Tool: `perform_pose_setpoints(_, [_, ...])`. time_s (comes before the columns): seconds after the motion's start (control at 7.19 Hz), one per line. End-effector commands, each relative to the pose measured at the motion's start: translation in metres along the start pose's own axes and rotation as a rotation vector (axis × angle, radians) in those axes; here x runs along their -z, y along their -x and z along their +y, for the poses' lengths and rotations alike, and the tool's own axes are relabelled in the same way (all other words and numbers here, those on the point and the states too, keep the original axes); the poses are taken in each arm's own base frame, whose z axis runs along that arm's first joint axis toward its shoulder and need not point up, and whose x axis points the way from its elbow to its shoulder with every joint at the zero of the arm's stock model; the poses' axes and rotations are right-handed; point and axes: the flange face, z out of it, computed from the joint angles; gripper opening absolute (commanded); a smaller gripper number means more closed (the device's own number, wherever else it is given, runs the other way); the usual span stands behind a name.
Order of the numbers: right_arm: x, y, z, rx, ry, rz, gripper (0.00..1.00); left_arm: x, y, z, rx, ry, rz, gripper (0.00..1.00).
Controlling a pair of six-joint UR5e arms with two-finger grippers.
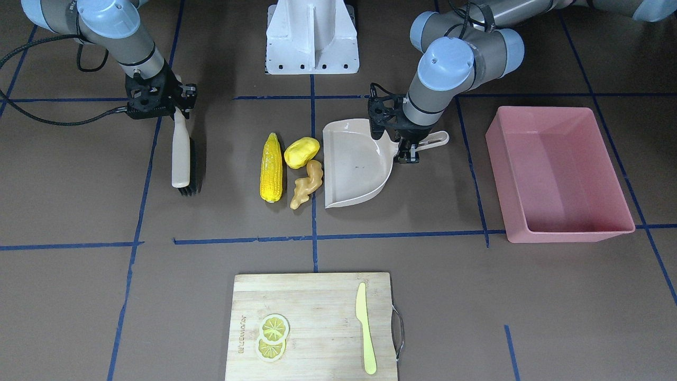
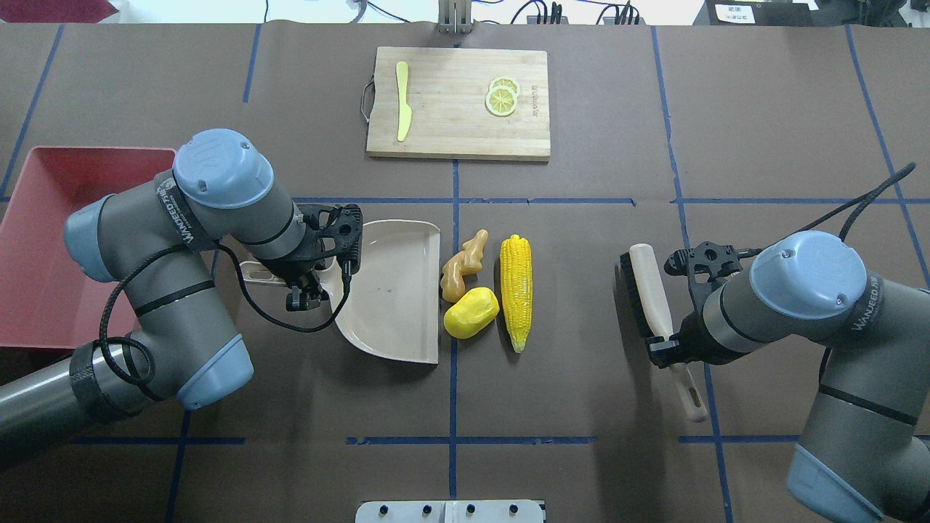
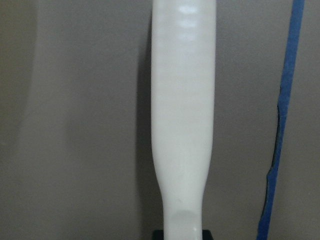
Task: Sweep and dump trash into bin
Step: 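Pull the dustpan toward the vegetables with the left gripper while the right brings the brush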
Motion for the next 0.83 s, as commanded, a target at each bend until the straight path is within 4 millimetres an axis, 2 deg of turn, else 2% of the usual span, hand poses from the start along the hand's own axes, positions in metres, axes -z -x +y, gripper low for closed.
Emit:
perform_pose_setpoints(0.0, [0.000, 0.026, 0.003, -0.029, 0.008, -0.025, 0.00, 0.000, -0.001, -0.005, 0.022, -0.003, -0.003, 0.00])
perform_pose_setpoints(0.28, [-0.013, 0.067, 0.019, -0.051, 0.038, -0.050, 0.00, 0.002, -0.002, -0.006, 0.027, -0.006, -0.003, 0.00])
perform_pose_setpoints(0.56, [-0.028, 0.109, 0.010, -0.055, 0.009, -0.056, 0.00, 0.002, -0.002, -0.006, 0.027, -0.006, -0.003, 0.00])
perform_pose_setpoints(0.69, [-0.029, 0.128, 0.002, -0.066, 0.004, -0.070, 0.00, 0.001, -0.002, -0.005, 0.027, -0.005, -0.003, 0.00])
